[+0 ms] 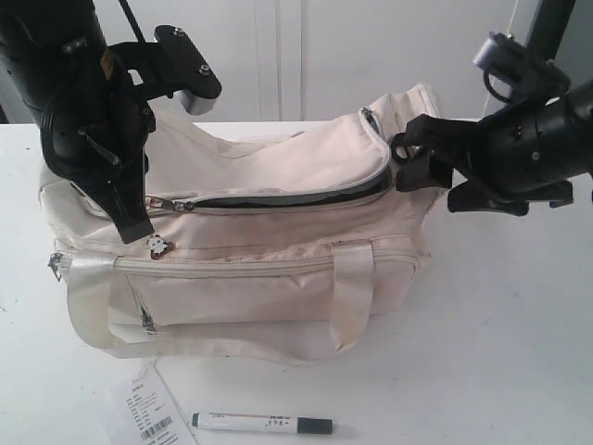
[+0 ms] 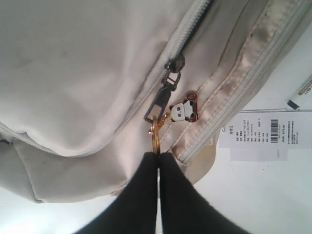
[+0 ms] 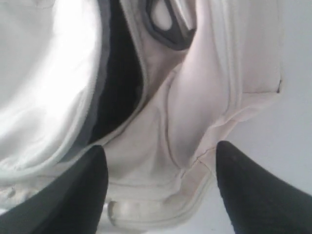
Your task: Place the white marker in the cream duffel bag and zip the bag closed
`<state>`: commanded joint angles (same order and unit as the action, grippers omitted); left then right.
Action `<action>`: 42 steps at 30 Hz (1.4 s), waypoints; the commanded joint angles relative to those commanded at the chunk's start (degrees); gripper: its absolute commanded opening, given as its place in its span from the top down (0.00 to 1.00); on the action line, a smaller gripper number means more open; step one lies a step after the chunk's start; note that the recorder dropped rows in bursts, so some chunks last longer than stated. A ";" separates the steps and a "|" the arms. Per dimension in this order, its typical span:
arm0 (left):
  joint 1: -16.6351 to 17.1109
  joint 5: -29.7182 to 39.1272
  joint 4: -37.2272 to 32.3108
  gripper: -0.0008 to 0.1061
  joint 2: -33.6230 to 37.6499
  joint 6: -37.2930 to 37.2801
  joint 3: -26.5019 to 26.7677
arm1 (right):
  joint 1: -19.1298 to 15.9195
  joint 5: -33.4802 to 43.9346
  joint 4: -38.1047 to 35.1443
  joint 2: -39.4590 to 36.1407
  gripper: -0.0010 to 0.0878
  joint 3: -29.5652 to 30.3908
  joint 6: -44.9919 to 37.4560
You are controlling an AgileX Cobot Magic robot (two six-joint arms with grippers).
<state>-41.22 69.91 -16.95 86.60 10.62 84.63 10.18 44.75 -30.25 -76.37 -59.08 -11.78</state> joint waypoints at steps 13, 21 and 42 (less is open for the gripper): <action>0.00 0.05 0.12 0.99 0.00 0.73 0.00 | 8.75 8.60 -17.81 3.61 0.34 -1.63 -65.21; 0.00 0.03 0.23 0.99 0.00 0.73 0.00 | 19.55 -8.62 -17.69 -1.05 0.34 -1.63 -77.76; 0.00 0.05 0.34 0.99 0.00 0.73 0.00 | 23.53 -20.13 -19.09 -17.19 0.34 -5.49 -90.81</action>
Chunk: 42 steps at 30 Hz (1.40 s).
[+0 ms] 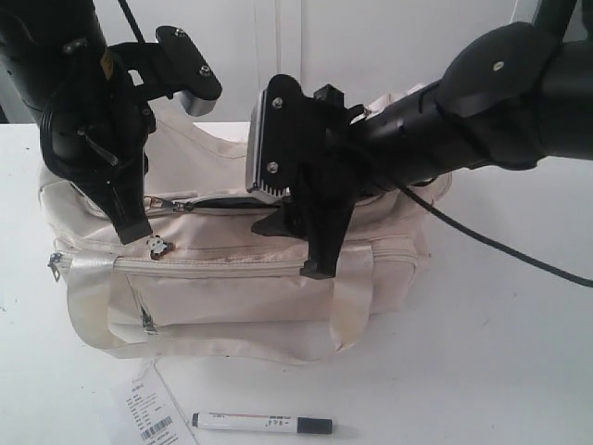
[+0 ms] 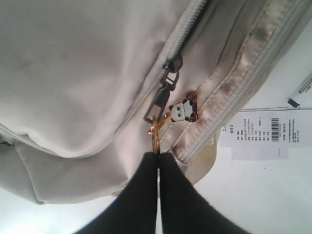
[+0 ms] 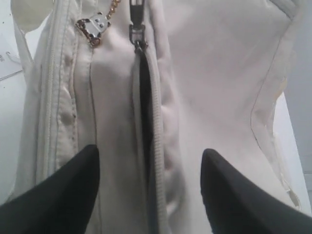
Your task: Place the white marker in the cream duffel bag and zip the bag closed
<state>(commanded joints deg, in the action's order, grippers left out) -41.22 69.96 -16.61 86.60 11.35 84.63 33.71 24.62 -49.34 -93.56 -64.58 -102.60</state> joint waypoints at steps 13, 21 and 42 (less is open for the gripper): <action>0.00 0.00 0.11 0.99 0.00 0.00 0.00 | 0.43 -3.03 0.00 -3.18 0.80 -1.08 -2.68; 0.00 0.00 -0.41 0.99 0.00 0.86 0.00 | 0.46 -3.70 0.10 -3.18 0.99 -1.08 -2.68; 0.00 0.00 -1.78 0.99 0.00 2.17 0.00 | 0.46 -3.32 0.30 -2.96 0.99 -1.08 -2.56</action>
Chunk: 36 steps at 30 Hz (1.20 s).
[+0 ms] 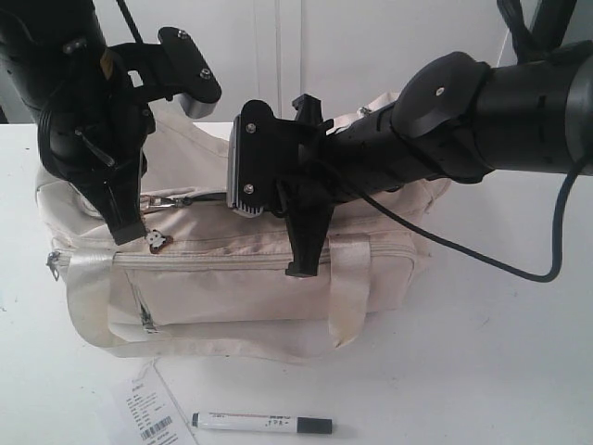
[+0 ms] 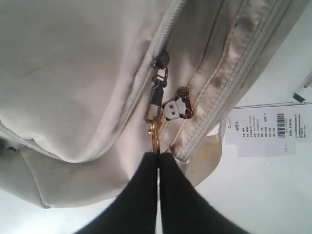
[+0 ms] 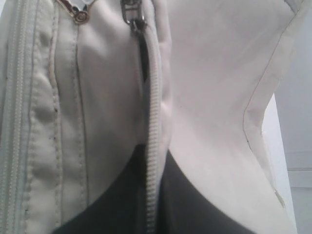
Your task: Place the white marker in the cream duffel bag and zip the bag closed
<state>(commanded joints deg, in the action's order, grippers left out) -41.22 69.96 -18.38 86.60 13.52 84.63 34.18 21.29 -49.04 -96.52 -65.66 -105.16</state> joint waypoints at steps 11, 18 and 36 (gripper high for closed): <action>0.00 0.00 -0.55 0.99 -1.01 0.00 0.00 | 0.00 0.00 0.00 -0.02 0.99 0.00 0.32; 1.48 0.00 -0.83 0.99 -2.65 0.00 0.00 | 0.00 0.00 0.00 -0.02 0.99 0.00 0.32; 8.05 0.00 1.55 0.99 -2.65 1.03 0.00 | 0.00 -0.11 0.00 -0.02 0.99 0.00 0.33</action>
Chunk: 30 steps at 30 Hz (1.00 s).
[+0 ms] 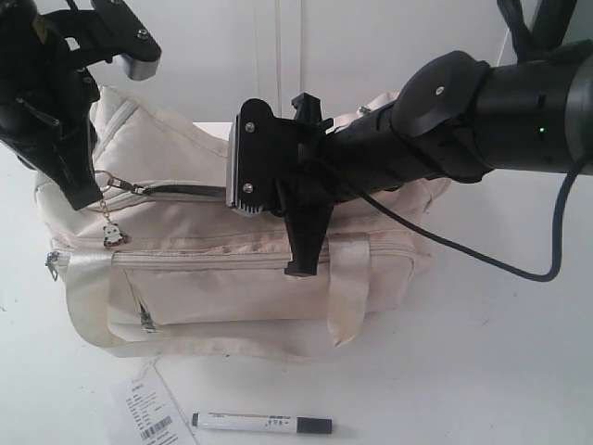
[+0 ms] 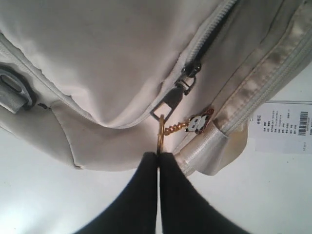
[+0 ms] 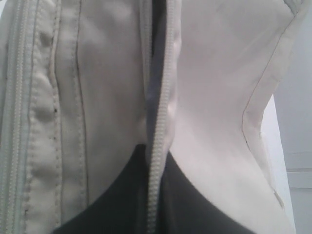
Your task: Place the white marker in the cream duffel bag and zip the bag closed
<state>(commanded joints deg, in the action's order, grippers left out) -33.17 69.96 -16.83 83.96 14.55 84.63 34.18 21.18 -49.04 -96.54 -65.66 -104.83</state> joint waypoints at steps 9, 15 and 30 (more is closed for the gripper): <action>0.00 0.00 0.00 0.99 0.00 0.45 0.00 | 0.00 0.00 0.00 0.00 0.99 0.00 0.00; 1.45 0.00 0.25 0.99 0.00 0.70 -0.98 | 0.00 0.00 0.00 0.00 0.99 0.00 0.00; 6.02 -0.09 0.71 0.99 0.00 0.91 -4.67 | 0.00 -0.22 0.00 0.00 0.99 0.00 0.27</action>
<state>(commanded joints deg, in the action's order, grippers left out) -27.15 69.87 -16.13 83.96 15.46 79.96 34.18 20.97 -49.04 -96.54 -65.66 -104.55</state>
